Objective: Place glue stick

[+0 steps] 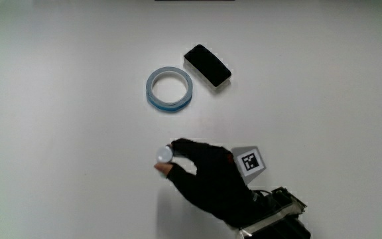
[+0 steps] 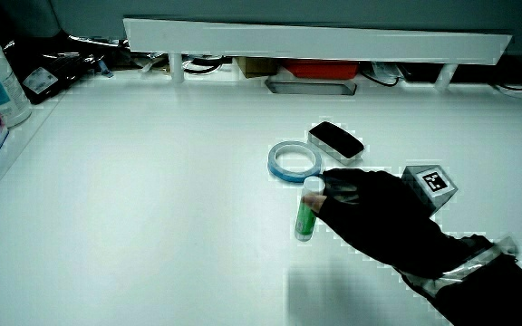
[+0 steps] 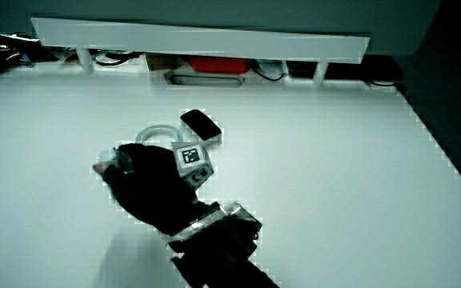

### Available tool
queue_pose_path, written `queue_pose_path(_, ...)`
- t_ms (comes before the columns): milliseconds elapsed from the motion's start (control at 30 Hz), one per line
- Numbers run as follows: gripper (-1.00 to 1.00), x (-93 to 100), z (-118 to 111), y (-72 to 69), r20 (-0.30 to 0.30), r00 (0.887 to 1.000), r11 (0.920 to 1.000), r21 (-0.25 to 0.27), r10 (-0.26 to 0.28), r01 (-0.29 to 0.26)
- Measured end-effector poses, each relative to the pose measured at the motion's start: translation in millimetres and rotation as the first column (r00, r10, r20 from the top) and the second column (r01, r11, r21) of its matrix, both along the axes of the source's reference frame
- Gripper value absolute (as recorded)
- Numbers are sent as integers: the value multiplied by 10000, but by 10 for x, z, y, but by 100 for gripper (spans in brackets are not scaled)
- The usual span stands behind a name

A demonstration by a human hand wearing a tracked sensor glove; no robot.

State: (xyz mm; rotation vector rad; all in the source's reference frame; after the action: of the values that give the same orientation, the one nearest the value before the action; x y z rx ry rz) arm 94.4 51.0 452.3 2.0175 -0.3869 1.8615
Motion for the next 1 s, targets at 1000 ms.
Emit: queue_pose_path(1000,0,-217,436,359,-528,9817,9820,-588,-1828,1796)
